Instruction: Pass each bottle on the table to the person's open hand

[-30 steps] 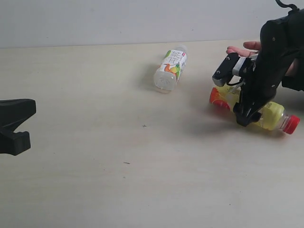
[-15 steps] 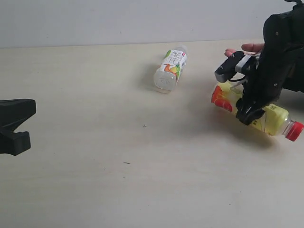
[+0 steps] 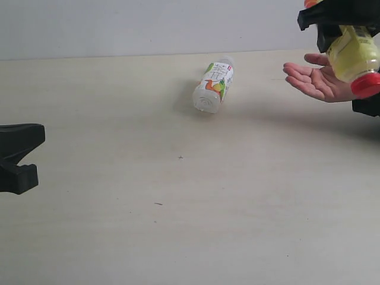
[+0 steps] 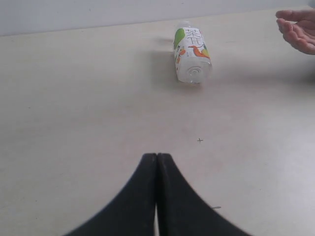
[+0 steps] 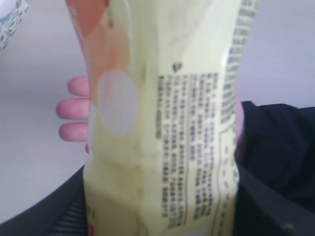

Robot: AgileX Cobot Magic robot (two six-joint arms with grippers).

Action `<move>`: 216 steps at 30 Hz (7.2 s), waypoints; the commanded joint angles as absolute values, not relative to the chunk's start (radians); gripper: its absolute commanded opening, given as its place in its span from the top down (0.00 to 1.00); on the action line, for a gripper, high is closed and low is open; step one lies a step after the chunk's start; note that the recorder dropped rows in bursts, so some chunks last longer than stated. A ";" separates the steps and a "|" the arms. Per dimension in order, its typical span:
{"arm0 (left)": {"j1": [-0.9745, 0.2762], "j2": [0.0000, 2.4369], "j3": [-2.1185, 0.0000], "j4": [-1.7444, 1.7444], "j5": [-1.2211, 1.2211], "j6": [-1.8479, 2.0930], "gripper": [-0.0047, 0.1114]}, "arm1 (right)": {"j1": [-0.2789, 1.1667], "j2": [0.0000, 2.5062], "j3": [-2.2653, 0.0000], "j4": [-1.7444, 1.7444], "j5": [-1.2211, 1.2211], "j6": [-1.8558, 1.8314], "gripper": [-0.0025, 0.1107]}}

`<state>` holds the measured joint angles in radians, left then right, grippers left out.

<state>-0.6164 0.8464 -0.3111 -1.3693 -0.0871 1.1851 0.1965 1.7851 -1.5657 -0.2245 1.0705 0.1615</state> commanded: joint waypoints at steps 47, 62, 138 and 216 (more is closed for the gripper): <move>-0.618 0.839 -0.306 -1.375 -0.089 1.177 0.96 | 0.115 2.061 -1.744 -0.164 1.066 0.124 0.45; -0.618 0.839 -0.306 -1.375 -0.089 1.177 0.96 | 0.115 2.061 -1.744 -0.164 1.067 0.094 0.22; -0.618 0.839 -0.306 -1.375 -0.089 1.177 0.96 | 0.115 0.663 -0.496 0.340 0.407 -0.179 0.98; -0.686 2.365 -2.364 0.067 1.164 -0.120 0.82 | 0.115 0.664 -0.279 0.367 0.176 -0.148 0.98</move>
